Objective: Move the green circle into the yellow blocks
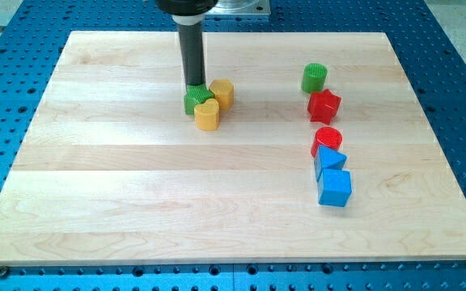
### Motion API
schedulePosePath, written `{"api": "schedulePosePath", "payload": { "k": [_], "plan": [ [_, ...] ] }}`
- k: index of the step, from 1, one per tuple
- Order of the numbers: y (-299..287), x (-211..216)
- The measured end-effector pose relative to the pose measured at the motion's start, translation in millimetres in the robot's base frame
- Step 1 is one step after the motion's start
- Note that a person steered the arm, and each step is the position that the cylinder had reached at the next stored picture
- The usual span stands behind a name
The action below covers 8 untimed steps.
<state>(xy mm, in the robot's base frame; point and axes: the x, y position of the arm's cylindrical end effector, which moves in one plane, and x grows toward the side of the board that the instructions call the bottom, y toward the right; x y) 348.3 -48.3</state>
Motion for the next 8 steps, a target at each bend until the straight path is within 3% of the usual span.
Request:
{"api": "schedulePosePath", "payload": {
  "k": [1, 2, 3, 4, 5, 7, 8],
  "plan": [
    [-5.2, -15.7],
    [36.4, -39.8],
    [93.3, -42.6],
    [152.7, -71.1],
    [227.8, -57.2],
    [174.2, -9.8],
    [176.4, -6.5]
  ]
}}
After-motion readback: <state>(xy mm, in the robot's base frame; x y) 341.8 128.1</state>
